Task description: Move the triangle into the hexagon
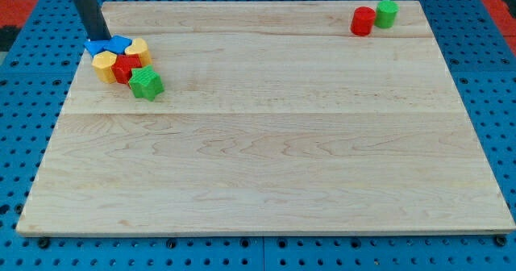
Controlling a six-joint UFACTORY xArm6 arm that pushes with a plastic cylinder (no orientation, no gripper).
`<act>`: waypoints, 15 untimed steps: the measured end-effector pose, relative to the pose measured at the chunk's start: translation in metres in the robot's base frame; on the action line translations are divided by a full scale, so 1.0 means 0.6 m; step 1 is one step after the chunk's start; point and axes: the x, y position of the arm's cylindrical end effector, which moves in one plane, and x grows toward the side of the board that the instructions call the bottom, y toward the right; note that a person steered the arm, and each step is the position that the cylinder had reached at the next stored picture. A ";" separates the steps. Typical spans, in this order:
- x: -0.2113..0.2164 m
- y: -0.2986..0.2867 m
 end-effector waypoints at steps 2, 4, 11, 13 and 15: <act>0.003 0.000; -0.025 0.003; -0.034 0.036; -0.034 -0.007; -0.018 -0.027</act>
